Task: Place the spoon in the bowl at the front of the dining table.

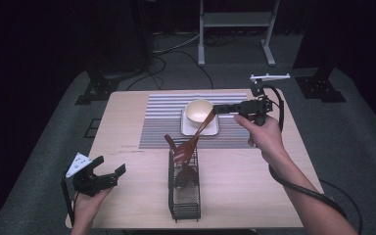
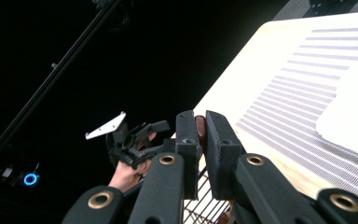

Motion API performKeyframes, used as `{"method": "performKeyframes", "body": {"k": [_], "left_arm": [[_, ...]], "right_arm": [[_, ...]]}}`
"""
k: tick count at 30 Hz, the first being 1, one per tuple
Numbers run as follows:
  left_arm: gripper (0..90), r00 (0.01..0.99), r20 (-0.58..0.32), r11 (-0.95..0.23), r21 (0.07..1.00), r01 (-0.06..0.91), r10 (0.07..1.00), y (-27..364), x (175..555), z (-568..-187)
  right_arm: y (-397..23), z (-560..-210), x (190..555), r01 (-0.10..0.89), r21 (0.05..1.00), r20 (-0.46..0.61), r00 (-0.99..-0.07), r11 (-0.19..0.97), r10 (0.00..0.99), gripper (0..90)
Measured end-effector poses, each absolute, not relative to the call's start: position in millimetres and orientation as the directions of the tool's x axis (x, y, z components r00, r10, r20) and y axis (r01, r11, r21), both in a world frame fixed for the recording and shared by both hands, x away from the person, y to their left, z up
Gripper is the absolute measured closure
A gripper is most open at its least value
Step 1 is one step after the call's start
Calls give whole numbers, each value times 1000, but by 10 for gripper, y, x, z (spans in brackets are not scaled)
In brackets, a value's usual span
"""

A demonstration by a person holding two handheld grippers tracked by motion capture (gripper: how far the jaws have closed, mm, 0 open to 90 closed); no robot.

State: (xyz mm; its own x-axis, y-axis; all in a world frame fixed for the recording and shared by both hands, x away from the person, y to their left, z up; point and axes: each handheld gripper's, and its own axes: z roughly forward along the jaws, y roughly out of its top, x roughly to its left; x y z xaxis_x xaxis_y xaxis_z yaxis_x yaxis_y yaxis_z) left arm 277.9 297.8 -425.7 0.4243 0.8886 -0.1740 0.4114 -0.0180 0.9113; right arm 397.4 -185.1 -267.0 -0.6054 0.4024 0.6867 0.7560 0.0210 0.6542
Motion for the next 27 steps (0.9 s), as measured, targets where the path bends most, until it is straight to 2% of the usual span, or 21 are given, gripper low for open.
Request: {"method": "performKeyframes", "body": {"k": [21, 27], "left_arm": [[8, 415, -181, -5, 912, 410, 891, 3015, 2758, -4258], [8, 412, -183, -2, 913, 409, 893, 3021, 2753, -4256]], "right_arm": [[-1906, -2632, 4434, 773, 631, 704, -535, -66, 467, 841], [-1940, -2671, 4568, 780, 620, 698, -500, -83, 512, 841]]}}
